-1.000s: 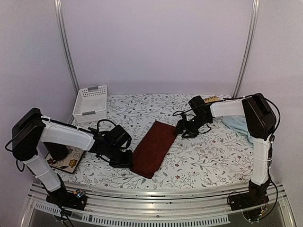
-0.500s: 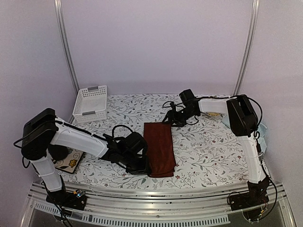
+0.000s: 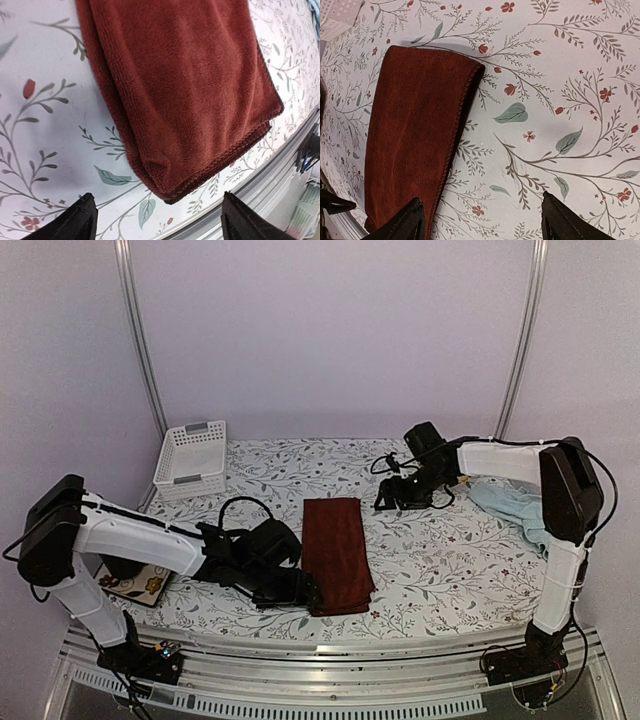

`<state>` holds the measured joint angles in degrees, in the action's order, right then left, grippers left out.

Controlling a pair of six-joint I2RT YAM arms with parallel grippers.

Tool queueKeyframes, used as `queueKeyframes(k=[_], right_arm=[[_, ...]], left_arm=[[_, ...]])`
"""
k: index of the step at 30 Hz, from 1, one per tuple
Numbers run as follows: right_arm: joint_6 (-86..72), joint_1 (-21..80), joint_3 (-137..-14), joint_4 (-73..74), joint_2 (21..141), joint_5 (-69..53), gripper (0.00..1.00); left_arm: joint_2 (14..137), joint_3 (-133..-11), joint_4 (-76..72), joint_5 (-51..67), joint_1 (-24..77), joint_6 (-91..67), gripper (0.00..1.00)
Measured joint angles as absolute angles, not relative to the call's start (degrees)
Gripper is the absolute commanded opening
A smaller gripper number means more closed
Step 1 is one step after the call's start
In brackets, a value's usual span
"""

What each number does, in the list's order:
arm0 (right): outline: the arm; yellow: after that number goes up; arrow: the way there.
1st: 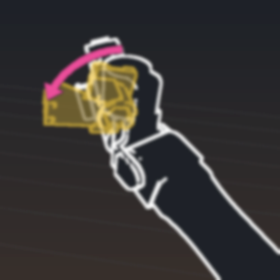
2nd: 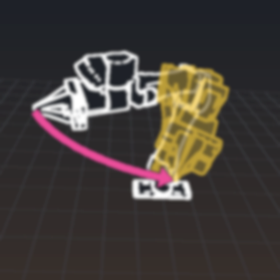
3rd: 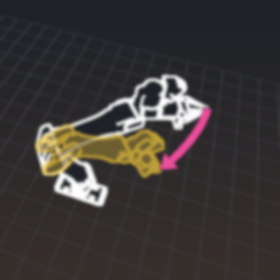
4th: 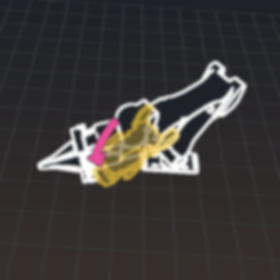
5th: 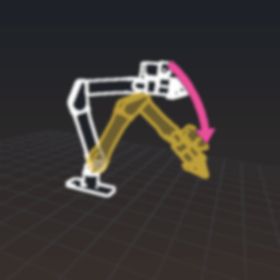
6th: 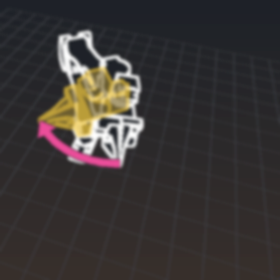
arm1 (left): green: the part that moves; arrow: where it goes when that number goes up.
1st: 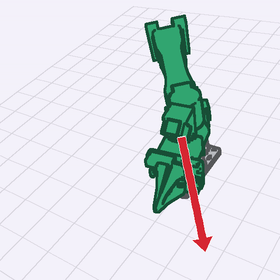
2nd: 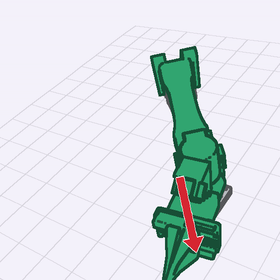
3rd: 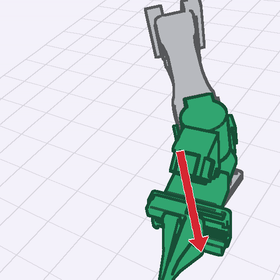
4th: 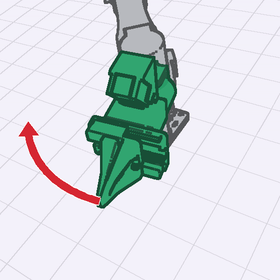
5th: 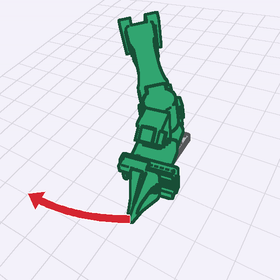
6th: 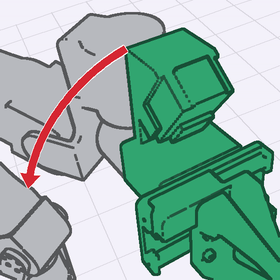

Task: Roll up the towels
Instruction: Rotate the towel at the center of the board, then pick up the towel from the center of the board.

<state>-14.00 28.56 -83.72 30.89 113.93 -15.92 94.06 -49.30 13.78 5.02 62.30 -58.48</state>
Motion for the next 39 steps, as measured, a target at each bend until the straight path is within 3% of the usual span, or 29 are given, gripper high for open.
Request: queueKeyframes(k=[3,14,28,31,35,37,39], right_arm=[[-11.46,28.73,-78.06,31.48,104.40,-13.26,1.00],[4.10,35.53,-59.48,27.00,78.94,-6.68,0.99],[26.04,46.50,-43.00,17.06,65.06,-2.00,0.99],[29.32,49.60,-40.75,15.97,64.66,-0.97,0.99],[32.12,52.34,-39.18,14.15,64.31,0.60,0.99],[32.88,52.97,-39.16,13.23,64.31,1.50,0.99],[33.52,53.36,-39.16,12.47,64.31,2.44,0.99]], left_arm=[[89.97,-48.23,14.37,2.48,62.37,-54.19,0.97],[83.88,-45.80,12.75,-3.51,65.04,-29.98,0.97],[85.93,-40.32,4.01,-14.00,74.37,2.07,0.95],[87.55,-40.36,2.52,-14.15,75.02,6.04,0.90],[92.01,-41.06,2.04,-16.14,76.84,10.20,0.76],[94.26,-41.87,1.17,-17.96,78.24,11.44,0.63],[95.92,-43.13,0.49,-20.14,79.18,12.62,0.61]])
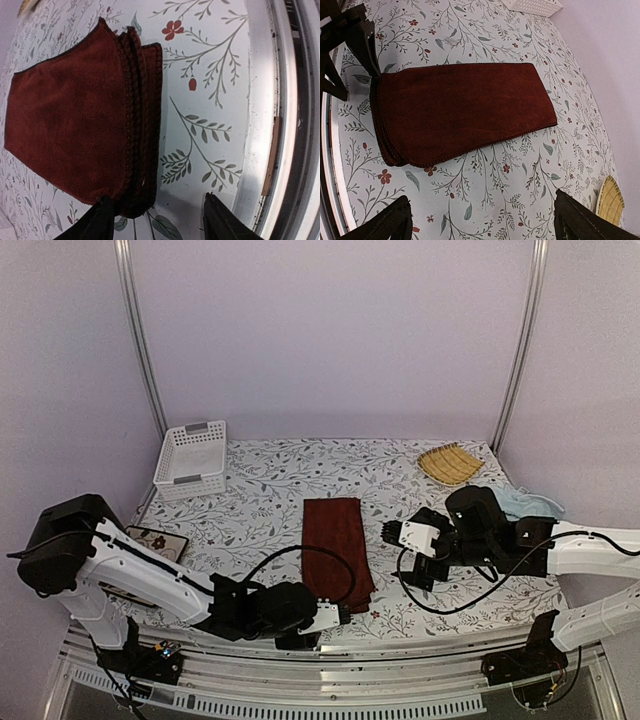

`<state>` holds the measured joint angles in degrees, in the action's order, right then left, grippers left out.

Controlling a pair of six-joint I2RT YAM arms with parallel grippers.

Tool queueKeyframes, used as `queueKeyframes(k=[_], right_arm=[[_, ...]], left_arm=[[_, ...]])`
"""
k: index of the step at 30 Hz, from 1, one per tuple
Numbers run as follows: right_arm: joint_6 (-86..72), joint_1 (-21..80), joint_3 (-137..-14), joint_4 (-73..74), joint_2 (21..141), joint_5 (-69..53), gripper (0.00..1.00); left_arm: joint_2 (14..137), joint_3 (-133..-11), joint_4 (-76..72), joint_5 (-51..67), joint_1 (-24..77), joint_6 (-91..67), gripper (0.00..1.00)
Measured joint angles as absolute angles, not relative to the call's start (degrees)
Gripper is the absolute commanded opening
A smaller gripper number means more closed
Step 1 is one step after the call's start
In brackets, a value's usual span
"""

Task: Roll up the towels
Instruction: Pick up the towel from the center of the board.

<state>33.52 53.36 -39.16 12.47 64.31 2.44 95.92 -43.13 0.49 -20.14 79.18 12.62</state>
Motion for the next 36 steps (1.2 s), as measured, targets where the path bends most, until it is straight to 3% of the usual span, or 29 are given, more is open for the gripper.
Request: queueKeyframes(k=[16,21,24,30,36], right_arm=[[35.22,55.11,-39.16,12.36,62.89,4.47,0.99],[37.19,55.13,-38.37,12.32,62.00,3.95,0.99],[39.20,55.13,-37.06,11.84,60.55,2.94,0.99],[42.15,55.13,-36.40,11.00,59.72,1.96,0.99],[44.10,55.20,-35.48,10.31,59.72,0.93,0.99]], left_arm=[[98.89,-43.79,-2.39,-27.44,80.42,15.79,0.58],[99.85,-44.23,-3.29,-26.81,80.44,16.43,0.48],[100.36,-44.40,-3.62,-25.82,80.44,16.21,0.36],[100.99,-44.93,-3.42,-23.29,79.81,15.86,0.21],[101.27,-45.95,-1.98,-19.57,77.84,14.85,0.12]])
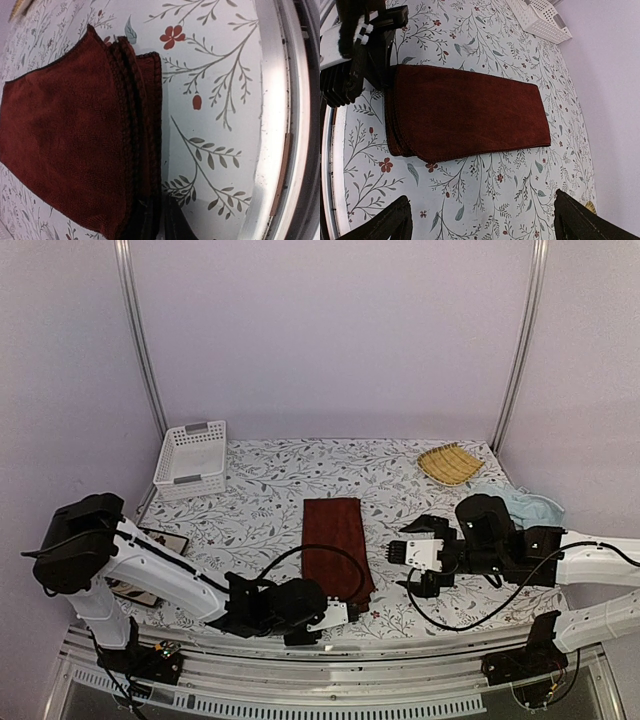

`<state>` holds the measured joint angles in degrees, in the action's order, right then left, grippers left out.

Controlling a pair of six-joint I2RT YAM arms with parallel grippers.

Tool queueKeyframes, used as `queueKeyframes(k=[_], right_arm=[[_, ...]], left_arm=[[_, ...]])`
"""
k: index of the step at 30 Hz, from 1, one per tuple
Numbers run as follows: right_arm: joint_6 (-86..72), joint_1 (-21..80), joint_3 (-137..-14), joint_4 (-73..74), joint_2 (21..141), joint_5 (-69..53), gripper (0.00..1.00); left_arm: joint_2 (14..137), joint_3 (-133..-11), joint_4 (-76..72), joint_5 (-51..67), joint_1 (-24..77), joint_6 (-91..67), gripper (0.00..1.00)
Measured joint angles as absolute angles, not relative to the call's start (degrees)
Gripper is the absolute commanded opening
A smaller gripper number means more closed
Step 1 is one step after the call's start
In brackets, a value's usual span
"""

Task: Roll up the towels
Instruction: Pick up the towel from the center of the board.

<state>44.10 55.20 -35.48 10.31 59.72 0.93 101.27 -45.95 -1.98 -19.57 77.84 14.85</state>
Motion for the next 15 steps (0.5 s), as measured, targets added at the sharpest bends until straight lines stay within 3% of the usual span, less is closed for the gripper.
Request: queueKeyframes(k=[3,8,15], right_arm=[[45.10,55.24,-35.27,9.89,59.75,0.45,0.99],[46.09,55.46,-35.27,9.10,60.86,-0.16,0.99],[46.19,55.51,-34.76,8.51,62.33,-0.56,0.99]], left_arm=[[101.47,-46.81,-0.62,-18.41,76.66,14.63,0.13],[101.69,-47.77,0.36,-19.11,75.92,13.91,0.35],[101.69,-47.86,0.19,-21.91,76.14,13.43,0.36]])
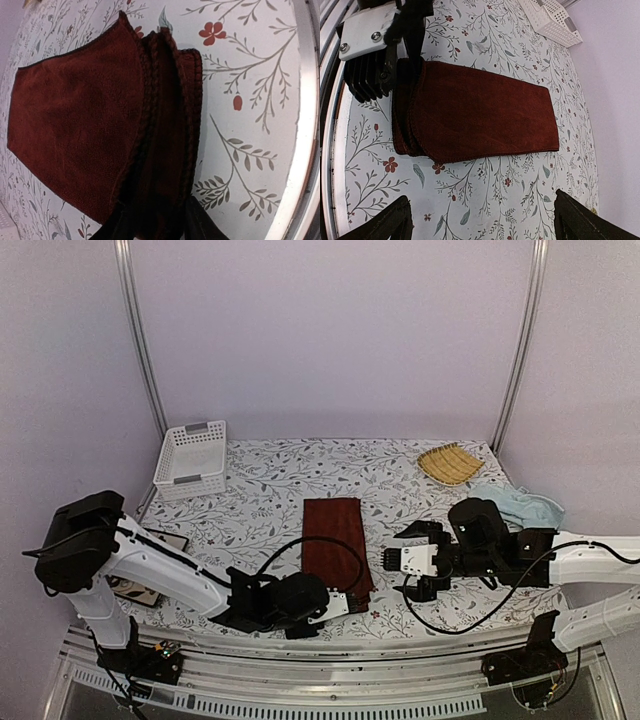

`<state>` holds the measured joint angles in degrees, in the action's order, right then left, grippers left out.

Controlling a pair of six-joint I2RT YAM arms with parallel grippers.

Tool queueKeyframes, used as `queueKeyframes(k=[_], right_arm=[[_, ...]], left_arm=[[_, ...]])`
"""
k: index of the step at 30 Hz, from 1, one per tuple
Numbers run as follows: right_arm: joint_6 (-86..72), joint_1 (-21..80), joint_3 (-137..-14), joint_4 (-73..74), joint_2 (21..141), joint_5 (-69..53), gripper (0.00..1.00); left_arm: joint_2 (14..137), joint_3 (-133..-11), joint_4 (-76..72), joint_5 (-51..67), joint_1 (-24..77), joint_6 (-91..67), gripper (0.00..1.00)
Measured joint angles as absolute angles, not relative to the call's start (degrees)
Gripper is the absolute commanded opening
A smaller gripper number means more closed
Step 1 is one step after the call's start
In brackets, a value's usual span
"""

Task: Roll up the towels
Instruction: Pick up the towel from the center of the board.

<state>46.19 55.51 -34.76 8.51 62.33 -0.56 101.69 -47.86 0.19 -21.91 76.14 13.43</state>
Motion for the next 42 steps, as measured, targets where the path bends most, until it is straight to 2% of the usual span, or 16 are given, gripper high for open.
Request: queueKeyframes(k=[7,21,32,42], right_arm=[[46.17,55.51,-34.70,8.49,62.63,-0.56,0.99],[45.95,55.51,-34.30,8.29,62.85,-1.23,0.99],[45.89,55.51,-34.30,8.40,63.92,-2.11,0.99],[45.63,55.51,-34.30,8.58,64.38,-2.52,0.99]], left_arm=[[99.66,-44.86,-0.75,-24.45,78.87,13.65,0.32],[100.40,-43.42,-4.51,-31.64,81.12,15.75,0.50],[96.95,-40.12,-8.25,-32.71,81.25,16.49,0.44],[94.74,-39.40,-10.39,-32.01,82.35,17.82,0.50]])
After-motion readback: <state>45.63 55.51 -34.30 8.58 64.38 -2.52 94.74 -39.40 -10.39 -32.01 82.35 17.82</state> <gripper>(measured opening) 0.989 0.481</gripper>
